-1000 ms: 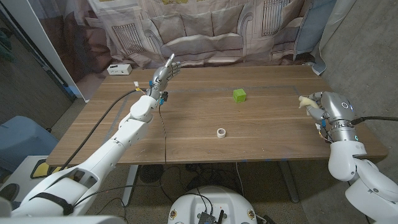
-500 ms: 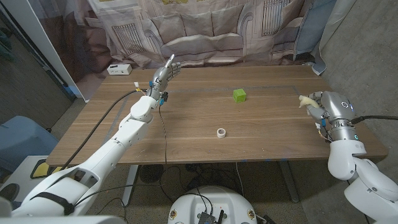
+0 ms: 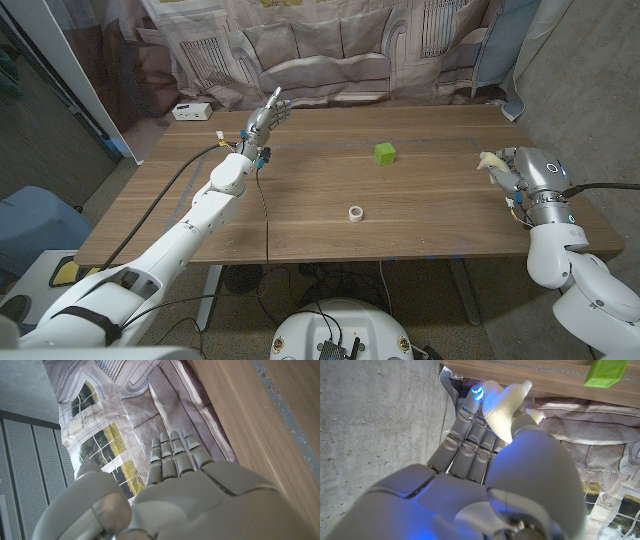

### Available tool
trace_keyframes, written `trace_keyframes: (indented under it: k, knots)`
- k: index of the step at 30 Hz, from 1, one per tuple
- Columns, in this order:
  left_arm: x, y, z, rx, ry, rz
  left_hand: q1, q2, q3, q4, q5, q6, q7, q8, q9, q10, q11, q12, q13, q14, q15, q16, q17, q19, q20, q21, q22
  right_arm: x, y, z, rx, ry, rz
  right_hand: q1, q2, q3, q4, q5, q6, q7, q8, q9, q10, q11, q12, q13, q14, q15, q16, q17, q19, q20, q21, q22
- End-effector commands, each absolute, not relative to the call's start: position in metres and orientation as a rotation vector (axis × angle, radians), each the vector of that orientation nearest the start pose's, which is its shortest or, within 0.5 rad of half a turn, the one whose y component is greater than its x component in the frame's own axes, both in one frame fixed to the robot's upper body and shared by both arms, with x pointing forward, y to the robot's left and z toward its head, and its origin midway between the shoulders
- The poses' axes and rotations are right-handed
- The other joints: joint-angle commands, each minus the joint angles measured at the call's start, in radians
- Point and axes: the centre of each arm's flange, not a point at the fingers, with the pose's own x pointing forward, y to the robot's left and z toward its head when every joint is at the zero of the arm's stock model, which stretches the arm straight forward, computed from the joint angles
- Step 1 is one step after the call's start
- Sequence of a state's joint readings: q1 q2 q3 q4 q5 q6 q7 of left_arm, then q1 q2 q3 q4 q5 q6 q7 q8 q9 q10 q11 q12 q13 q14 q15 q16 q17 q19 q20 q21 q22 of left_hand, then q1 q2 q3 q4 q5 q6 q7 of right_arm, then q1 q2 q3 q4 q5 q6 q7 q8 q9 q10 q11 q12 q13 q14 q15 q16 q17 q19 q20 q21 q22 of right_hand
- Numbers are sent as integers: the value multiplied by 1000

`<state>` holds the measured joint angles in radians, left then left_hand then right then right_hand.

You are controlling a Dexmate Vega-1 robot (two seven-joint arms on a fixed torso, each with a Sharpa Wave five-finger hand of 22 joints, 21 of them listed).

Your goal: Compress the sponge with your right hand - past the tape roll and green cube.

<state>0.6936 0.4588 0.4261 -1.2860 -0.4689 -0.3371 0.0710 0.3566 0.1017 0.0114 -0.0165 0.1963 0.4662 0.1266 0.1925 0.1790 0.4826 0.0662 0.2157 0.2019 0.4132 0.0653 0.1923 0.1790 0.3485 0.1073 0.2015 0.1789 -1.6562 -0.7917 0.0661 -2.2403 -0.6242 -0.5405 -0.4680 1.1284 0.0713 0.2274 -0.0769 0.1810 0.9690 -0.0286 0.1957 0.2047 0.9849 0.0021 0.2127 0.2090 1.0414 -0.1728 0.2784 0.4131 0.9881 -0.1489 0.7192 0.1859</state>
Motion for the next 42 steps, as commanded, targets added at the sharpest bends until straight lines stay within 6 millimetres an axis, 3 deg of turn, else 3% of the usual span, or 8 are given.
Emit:
trace_keyframes:
  k: [1, 11, 20, 42]
  knots:
    - [655, 249, 56, 89, -769, -171, 0, 11, 4, -7, -3, 7, 2, 1, 5, 7, 2, 1, 4, 7, 2, -1, 3, 9, 6, -1, 2, 426, -375, -49, -1269, -490, -687, -19, -9, -9, 2, -2, -12, 1, -3, 1, -14, 1, -9, 3, -17, 2, -10, -2, -15, 5, 2, -3]
    - [657, 249, 57, 84, -771, -175, 0, 11, 4, -8, -3, 7, 1, 1, 5, 8, 0, 2, 4, 8, 1, -1, 3, 9, 6, 0, 2, 421, -376, -48, -1282, -461, -680, -47, -16, -18, 2, -2, -51, 13, -10, -2, -55, 18, -19, 2, -66, 20, -31, -7, -54, 19, -14, -9]
    - [658, 249, 56, 84, -768, -179, 0, 11, 5, -8, -3, 8, 1, 1, 5, 10, 2, 2, 4, 7, 3, -1, 3, 9, 6, 0, 2, 419, -375, -46, -1304, -430, -649, -57, -15, -21, -1, -1, -72, 5, -10, -4, -74, 8, -20, 2, -99, 20, -40, -5, -74, 22, -24, -11]
    - [648, 245, 61, 111, -777, -183, 0, 12, 6, -9, -3, 7, 2, 0, 5, 8, 6, 1, 4, 9, 1, -1, 3, 10, 2, 0, 2, 427, -378, -53, -1338, -375, -592, -56, -10, -21, -13, -1, -70, -5, -3, -5, -77, -7, -14, 2, -111, 18, -31, 9, -82, 21, -31, -12]
